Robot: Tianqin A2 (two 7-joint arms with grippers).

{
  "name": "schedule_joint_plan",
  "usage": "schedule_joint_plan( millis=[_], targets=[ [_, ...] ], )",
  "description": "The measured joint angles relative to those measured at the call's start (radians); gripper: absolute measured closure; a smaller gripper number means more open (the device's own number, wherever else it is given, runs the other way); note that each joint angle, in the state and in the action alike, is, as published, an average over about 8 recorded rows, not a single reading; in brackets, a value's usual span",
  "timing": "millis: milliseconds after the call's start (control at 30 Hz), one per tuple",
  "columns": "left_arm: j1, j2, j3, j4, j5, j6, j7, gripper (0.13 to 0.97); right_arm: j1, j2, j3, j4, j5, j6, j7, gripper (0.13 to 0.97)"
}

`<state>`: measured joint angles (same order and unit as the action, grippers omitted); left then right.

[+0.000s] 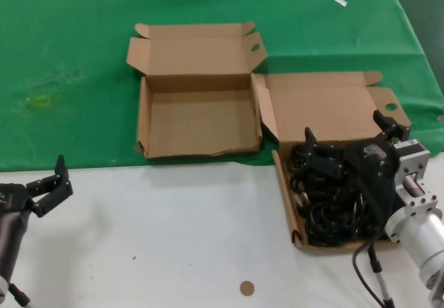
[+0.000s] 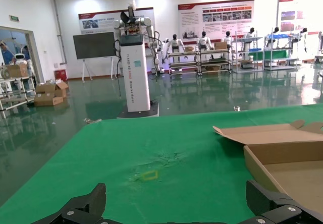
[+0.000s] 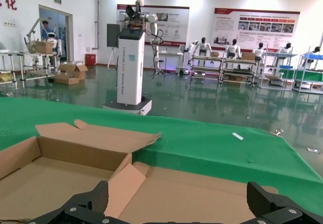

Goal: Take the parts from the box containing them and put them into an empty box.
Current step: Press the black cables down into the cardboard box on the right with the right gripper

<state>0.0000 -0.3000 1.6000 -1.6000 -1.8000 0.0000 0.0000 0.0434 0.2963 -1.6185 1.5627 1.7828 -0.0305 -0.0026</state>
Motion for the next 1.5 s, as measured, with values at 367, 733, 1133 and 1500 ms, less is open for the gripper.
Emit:
schedule_joint_plan(
  millis=[367, 733, 1133, 1500],
  targets=[
    [0.0, 0.0, 0.0, 0.0, 0.0, 0.0, 0.0, 0.162, -0.001, 0.0, 0.001, 0.0, 0.001, 0.001, 0.001, 0.129],
    [0.0, 0.0, 0.0, 0.0, 0.0, 0.0, 0.0, 0.239, 0.001, 0.089, -0.07, 0.017, 0.064, 0.056, 0.027, 0.129],
    [0.0, 0.0, 0.0, 0.0, 0.0, 0.0, 0.0, 0.469, 0.144, 0.517, -0.448, 0.095, 0.403, 0.178, -0.014, 0.129],
    [0.0, 0.0, 0.0, 0.0, 0.0, 0.0, 0.0, 0.733, 0.432, 0.858, -0.742, 0.098, 0.275, -0.149, 0.152, 0.129]
  ],
)
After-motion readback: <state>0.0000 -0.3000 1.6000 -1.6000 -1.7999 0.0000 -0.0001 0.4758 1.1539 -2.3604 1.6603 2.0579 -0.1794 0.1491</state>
